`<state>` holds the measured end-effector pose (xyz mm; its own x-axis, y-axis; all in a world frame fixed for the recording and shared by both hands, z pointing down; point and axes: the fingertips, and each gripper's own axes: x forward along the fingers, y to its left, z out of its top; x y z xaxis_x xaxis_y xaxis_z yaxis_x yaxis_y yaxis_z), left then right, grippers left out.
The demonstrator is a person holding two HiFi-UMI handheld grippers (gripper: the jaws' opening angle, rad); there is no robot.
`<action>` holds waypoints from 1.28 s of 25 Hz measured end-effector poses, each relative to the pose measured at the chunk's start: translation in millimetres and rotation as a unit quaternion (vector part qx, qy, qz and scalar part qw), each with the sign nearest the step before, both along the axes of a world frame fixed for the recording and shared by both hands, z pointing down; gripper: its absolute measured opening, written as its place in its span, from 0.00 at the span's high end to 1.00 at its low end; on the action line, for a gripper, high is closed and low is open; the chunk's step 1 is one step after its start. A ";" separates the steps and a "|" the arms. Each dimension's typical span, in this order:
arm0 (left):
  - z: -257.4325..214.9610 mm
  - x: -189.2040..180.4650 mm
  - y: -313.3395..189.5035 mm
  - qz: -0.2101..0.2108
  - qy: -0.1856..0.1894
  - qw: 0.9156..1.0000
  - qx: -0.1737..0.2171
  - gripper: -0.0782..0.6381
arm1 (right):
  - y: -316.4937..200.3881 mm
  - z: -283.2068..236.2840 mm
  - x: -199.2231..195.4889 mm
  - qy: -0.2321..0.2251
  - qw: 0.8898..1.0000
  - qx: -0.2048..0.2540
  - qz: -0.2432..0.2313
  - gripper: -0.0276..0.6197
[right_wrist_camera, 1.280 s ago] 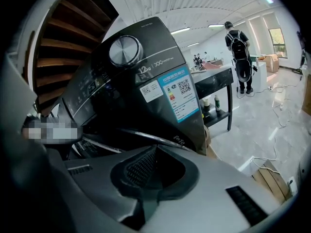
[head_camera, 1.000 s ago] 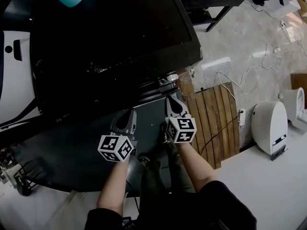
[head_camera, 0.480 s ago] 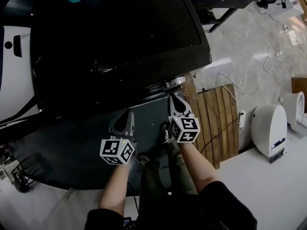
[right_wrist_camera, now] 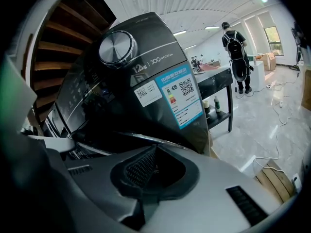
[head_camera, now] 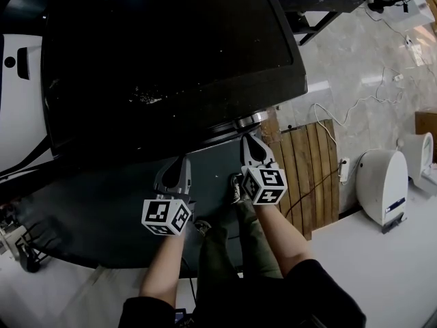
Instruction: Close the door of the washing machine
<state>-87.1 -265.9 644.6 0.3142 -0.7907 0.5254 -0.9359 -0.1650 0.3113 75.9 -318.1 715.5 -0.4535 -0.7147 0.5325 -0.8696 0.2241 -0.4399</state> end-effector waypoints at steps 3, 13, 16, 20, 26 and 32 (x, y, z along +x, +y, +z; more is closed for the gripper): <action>0.5 -0.3 -0.1 -0.001 0.000 1.000 0.002 0.88 | -0.9 0.7 -0.2 0.005 1.000 0.001 -0.001 0.95; 5.3 -1.4 -3.4 -0.006 0.000 1.000 -0.001 0.88 | -8.2 -1.6 -3.2 0.023 0.999 0.026 -0.025 0.95; 3.7 1.9 -0.2 -0.003 -0.001 1.000 -0.001 0.88 | -8.1 -3.9 -3.3 0.023 0.999 0.025 -0.023 0.95; -3.3 7.6 7.9 0.002 -0.001 1.000 0.003 0.88 | -3.9 -4.0 -5.4 0.028 0.999 0.017 -0.039 0.95; -25.8 10.3 25.7 0.012 -0.009 1.000 0.019 0.88 | 19.3 -28.2 1.4 0.036 0.998 0.025 -0.049 0.95; -53.6 2.1 48.9 0.021 -0.023 0.999 0.032 0.88 | 48.0 -72.3 19.3 0.048 0.997 0.049 -0.039 0.95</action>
